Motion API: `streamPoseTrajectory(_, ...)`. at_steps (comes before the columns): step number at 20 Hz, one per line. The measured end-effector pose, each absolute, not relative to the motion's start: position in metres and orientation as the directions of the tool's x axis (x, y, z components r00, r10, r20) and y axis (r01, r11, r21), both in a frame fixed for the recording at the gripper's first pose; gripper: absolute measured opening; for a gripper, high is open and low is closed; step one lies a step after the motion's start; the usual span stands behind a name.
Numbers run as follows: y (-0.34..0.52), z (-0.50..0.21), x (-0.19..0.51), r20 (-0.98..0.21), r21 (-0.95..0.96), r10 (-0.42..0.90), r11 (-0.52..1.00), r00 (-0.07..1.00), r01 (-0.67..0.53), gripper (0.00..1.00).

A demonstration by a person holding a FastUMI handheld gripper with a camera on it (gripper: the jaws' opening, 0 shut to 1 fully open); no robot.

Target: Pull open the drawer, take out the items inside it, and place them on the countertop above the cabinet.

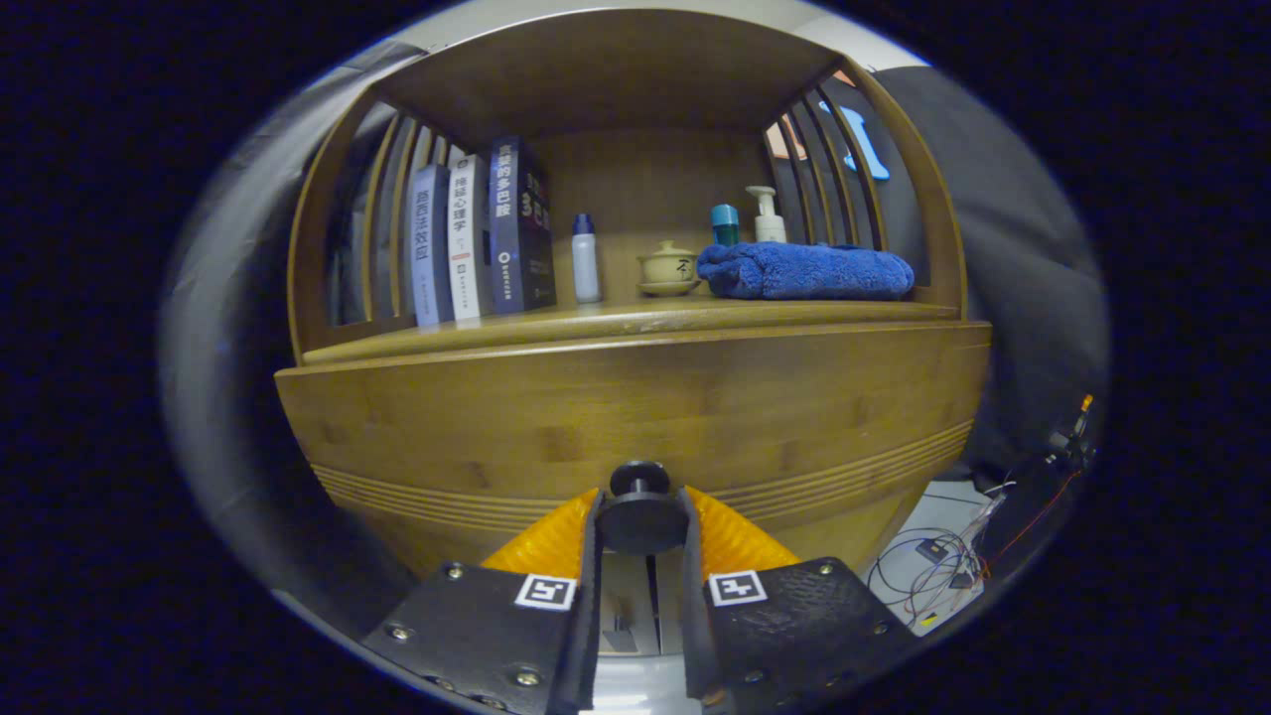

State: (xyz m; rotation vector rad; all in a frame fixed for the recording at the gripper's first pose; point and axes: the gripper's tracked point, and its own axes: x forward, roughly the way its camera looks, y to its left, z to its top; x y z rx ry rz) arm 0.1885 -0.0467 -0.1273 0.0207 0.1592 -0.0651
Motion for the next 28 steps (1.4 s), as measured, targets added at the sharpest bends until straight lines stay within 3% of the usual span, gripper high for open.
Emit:
streamPoseTrajectory(11, -0.043, -0.13, 0.075, -0.167, 0.047, -0.017, 0.999, 0.986, 0.025, 0.34)
streamPoseTrajectory(19, -0.046, -0.131, 0.044, -0.194, 0.025, 0.026, 0.999, 0.981, -0.021, 0.34)
streamPoseTrajectory(20, -0.043, -0.132, 0.036, -0.19, -0.001, 0.025, 1.0, 0.981, -0.025, 0.26)
streamPoseTrajectory(23, -0.044, -0.135, 0.037, -0.202, 0.008, 0.025, 1.0, 0.979, -0.024, 0.26)
streamPoseTrajectory(25, -0.046, -0.131, 0.035, -0.201, -0.003, 0.021, 1.0, 0.979, -0.022, 0.37)
streamPoseTrajectory(28, -0.047, -0.115, 0.023, -0.196, -0.018, 0.019, 1.0, 0.98, -0.023, 0.75)
